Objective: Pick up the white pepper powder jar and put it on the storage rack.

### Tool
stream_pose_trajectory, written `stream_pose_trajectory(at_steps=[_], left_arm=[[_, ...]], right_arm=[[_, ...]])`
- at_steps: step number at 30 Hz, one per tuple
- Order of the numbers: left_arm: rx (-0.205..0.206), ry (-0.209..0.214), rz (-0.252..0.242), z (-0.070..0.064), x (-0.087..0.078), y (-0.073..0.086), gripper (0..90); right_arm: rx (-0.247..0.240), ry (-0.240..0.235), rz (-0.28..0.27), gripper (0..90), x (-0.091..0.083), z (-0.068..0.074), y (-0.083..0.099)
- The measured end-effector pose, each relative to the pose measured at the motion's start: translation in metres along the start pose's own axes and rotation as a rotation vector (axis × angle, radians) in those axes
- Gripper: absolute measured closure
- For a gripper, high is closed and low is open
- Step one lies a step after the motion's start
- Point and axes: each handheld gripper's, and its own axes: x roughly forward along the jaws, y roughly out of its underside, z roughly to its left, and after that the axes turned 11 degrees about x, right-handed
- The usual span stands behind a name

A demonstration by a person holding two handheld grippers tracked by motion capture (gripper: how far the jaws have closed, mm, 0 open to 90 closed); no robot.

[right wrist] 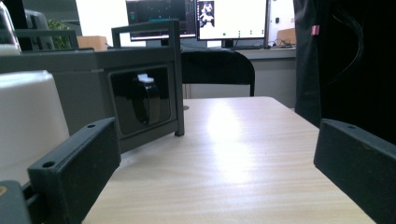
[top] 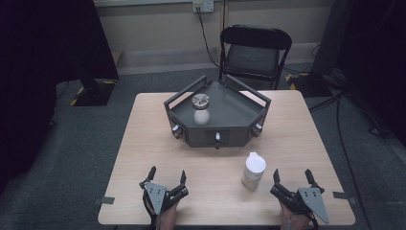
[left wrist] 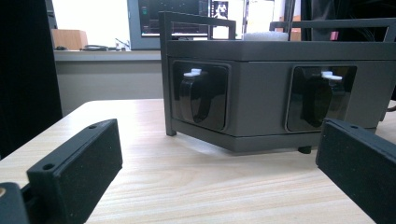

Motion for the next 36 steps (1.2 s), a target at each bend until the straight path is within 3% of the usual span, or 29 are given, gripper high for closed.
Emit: stream_pose_trajectory(at_steps=[8,22,30,36], left_arm=[[0.000,-0.008,0.003,-0.001,0.000,0.000,0.0],[0.001,-0.010,0.003,-0.001,0.000,0.000,0.0],[0.001,-0.006,0.002,-0.001,0.000,0.000,0.0],[0.001,-0.006,0.002,-0.001,0.000,0.000,0.0]], right_arm=[[0.008,-0.030,-0.039,0.0,-0.008,0.003,-0.017],[0.000,-0.153,-0.048,0.2,-0.007,0.024,-0.037],[-0.022,-0.227,-0.017,1.7,0.000,0.037,-0.037],[-0.032,-0.245,0.026,3.9,0.006,0.043,-0.030]])
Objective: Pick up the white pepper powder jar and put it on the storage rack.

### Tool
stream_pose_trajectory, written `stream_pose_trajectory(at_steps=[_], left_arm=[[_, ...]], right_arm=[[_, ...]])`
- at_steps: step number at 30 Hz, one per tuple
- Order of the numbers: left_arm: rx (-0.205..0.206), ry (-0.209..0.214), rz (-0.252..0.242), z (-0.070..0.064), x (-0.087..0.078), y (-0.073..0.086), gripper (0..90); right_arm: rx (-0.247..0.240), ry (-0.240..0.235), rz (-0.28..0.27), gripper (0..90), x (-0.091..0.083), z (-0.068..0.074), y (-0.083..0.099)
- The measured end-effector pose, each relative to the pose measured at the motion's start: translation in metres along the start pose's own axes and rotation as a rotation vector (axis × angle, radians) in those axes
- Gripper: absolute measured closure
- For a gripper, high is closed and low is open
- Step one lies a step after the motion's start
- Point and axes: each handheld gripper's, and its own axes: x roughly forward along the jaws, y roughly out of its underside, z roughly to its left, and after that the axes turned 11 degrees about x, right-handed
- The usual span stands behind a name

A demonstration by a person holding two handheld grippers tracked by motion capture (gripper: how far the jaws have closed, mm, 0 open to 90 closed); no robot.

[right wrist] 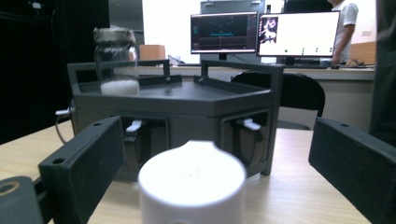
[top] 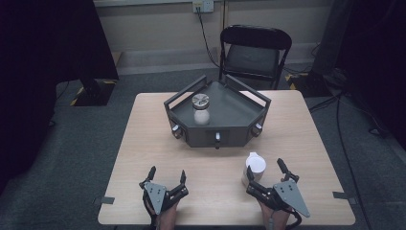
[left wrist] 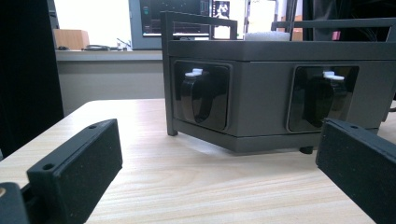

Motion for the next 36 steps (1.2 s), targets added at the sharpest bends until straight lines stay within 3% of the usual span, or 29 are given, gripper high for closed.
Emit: stream_pose_trajectory(at_steps=[8,20,36], left_arm=[[0.000,0.000,0.000,0.000,0.000,0.000,0.0],[0.000,0.000,0.000,0.000,0.000,0.000,0.0],[0.000,0.001,0.000,0.000,0.000,0.000,0.0]], right_arm=[[-0.002,-0.001,0.057,8.6,0.009,0.002,0.008],[0.000,-0.001,0.102,13.4,0.015,0.001,0.010],[0.007,-0.018,0.170,28.9,0.023,-0.005,0.007]])
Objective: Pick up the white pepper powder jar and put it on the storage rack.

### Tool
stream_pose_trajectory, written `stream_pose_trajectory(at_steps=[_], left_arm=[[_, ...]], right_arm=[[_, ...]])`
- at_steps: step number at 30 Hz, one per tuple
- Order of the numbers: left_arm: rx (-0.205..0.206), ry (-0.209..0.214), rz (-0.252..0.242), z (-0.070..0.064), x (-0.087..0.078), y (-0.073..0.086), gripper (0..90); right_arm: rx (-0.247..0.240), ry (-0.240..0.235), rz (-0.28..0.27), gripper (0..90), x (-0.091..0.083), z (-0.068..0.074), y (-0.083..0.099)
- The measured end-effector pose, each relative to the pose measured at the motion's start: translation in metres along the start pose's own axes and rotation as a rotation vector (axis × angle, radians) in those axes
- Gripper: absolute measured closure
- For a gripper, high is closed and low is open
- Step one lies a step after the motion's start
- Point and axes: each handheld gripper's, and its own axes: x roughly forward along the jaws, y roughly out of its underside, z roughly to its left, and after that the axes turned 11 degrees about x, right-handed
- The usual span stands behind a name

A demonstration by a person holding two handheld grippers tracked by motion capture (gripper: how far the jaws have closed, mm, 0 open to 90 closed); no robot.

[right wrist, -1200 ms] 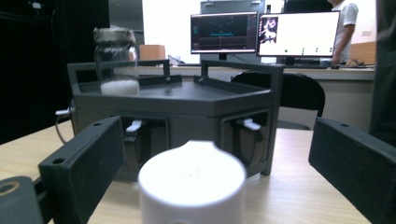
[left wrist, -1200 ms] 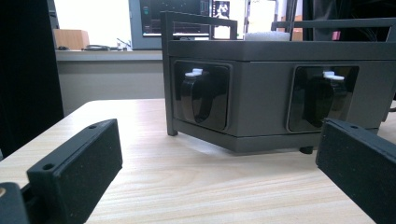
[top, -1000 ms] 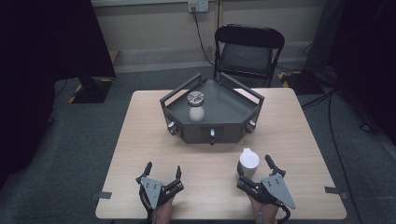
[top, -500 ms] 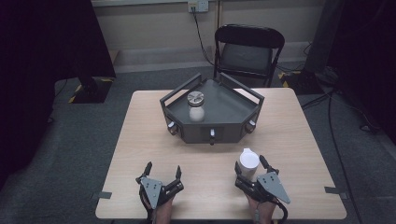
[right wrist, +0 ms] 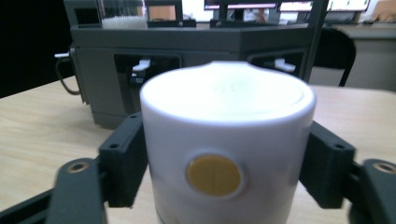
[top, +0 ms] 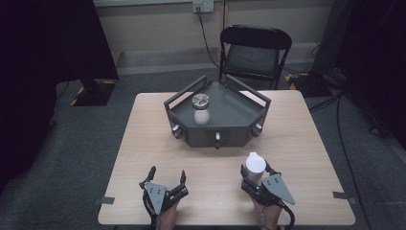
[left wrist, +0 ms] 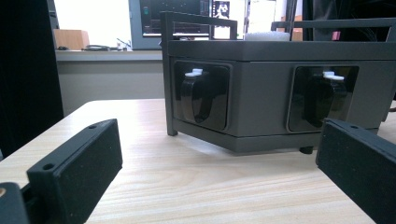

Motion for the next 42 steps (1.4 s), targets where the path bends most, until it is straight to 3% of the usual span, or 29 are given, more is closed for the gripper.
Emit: stream_pose_trajectory(at_steps=[19,42], left_arm=[[0.000,0.000,0.000,0.000,0.000,0.000,0.0],[0.000,0.001,0.000,0.000,0.000,0.000,0.0]], right_arm=[[0.007,-0.001,-0.001,30.3,-0.002,-0.002,-0.003],[-0.001,-0.077,0.059,30.4,0.001,-0.006,-0.044]])
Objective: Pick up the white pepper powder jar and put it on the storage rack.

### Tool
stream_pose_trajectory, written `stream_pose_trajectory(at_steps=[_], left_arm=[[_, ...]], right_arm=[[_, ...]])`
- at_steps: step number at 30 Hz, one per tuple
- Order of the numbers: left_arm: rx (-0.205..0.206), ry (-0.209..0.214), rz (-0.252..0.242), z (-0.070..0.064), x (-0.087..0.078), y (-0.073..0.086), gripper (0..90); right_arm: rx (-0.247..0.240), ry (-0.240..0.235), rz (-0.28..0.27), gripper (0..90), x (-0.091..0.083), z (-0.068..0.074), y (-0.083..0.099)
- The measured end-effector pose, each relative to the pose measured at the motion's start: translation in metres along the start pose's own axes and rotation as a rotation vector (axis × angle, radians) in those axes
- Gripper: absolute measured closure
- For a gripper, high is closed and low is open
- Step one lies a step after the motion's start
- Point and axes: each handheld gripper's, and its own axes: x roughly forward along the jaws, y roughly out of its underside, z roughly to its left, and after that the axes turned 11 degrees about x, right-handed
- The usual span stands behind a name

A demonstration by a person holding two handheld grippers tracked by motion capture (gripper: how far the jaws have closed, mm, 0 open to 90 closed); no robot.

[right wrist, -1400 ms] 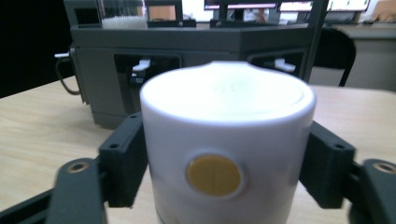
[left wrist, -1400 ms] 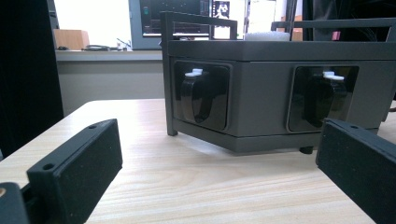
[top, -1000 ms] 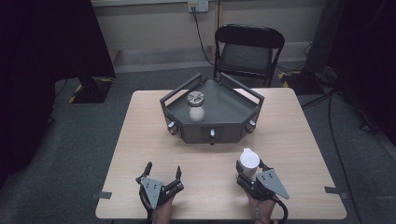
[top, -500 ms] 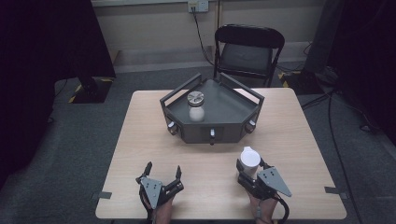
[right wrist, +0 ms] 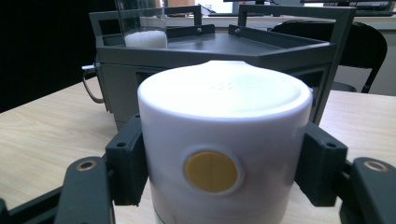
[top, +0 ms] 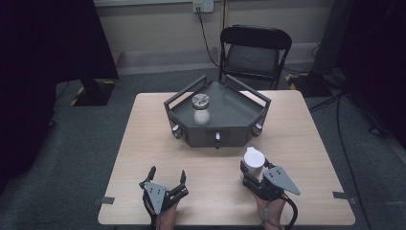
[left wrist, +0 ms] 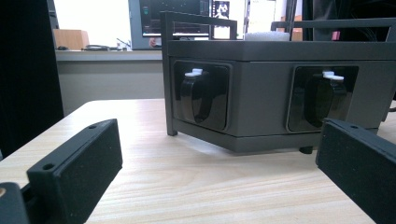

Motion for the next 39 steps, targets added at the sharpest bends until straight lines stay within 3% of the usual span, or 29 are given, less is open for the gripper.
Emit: stream_pose_trajectory(at_steps=[19,24,39], left_arm=[[-0.001,0.000,-0.001,0.000,0.000,0.000,0.0],[0.000,0.000,-0.001,0.000,0.000,0.000,0.0],[0.000,0.001,0.000,0.000,0.000,0.000,0.0]], right_arm=[[-0.051,-0.067,-0.002,30.5,0.008,0.002,-0.029],[-0.041,-0.095,-0.007,30.4,0.012,0.001,-0.036],[-0.039,-0.119,-0.013,30.4,0.031,0.003,-0.059]])
